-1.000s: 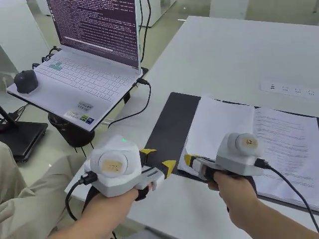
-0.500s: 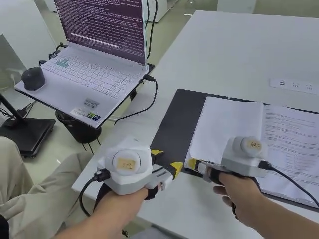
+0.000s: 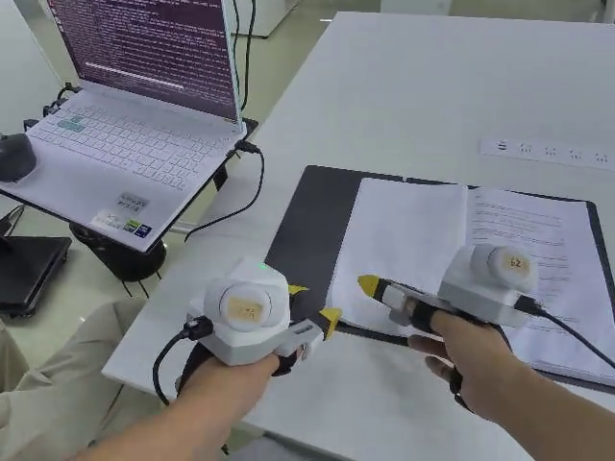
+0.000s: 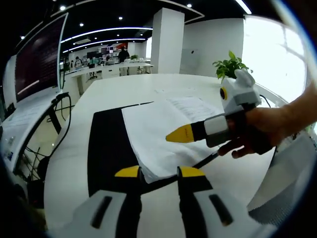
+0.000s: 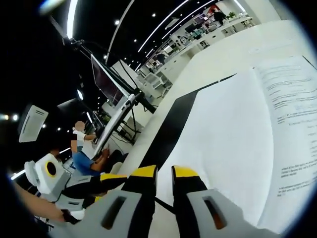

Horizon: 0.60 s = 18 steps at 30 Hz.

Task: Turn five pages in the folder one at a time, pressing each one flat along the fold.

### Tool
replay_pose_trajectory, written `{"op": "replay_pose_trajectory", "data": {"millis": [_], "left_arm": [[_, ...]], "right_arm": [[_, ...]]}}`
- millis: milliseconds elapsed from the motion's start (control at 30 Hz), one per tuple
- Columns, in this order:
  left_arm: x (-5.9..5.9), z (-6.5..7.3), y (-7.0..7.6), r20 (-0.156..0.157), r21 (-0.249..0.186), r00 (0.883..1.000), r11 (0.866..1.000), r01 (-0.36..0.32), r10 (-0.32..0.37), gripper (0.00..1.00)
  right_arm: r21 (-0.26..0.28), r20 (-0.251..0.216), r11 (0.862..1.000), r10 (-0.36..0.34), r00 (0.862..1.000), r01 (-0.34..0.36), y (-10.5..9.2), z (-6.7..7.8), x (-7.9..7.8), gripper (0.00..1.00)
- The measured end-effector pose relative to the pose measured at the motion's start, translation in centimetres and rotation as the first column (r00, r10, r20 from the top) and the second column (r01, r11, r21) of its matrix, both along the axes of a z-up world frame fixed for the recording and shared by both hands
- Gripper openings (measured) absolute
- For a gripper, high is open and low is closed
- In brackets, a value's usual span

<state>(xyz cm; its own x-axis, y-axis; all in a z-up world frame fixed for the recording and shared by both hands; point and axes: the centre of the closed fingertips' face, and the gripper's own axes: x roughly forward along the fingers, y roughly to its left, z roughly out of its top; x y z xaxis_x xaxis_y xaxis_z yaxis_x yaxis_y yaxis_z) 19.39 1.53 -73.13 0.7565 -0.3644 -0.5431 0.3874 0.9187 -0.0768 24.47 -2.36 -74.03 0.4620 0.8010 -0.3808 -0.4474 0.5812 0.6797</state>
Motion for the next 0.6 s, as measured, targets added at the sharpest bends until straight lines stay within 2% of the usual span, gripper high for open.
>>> {"op": "replay_pose_trajectory", "data": {"millis": [67, 133, 267, 367, 500, 600], "left_arm": [[0.8, -0.8, -0.7, -0.006, 0.004, 1.000, 1.000, 0.014, -0.014, 0.27], [1.5, -1.9, -1.2, -0.028, 0.020, 0.999, 0.999, 0.025, -0.024, 0.28], [2.4, -3.1, -1.6, -0.053, 0.029, 0.998, 0.999, 0.014, -0.013, 0.28], [3.0, -4.2, -1.7, -0.068, 0.062, 0.998, 0.998, 0.011, -0.007, 0.27], [3.1, -5.3, -1.3, -0.092, 0.073, 0.995, 0.997, -0.016, 0.023, 0.25], [2.6, -6.0, -0.9, -0.102, 0.080, 0.994, 0.996, -0.033, 0.041, 0.24]], "right_arm": [[-0.004, -0.001, 1.000, -0.027, 1.000, 0.027, -1.4, 0.0, 0.9, 0.09], [-0.009, -0.001, 0.999, -0.050, 0.999, 0.050, -2.8, -0.1, 1.6, 0.07], [-0.022, -0.004, 0.997, -0.076, 0.997, 0.076, -4.9, -0.3, 2.7, 0.05], [-0.039, -0.007, 0.995, -0.091, 0.996, 0.091, -6.1, -0.5, 3.2, 0.04], [-0.048, -0.018, 0.993, -0.111, 0.994, 0.110, -7.3, -0.7, 4.0, 0.03], [-0.058, -0.017, 0.991, -0.124, 0.992, 0.123, -8.0, -0.6, 4.7, 0.01]]}}
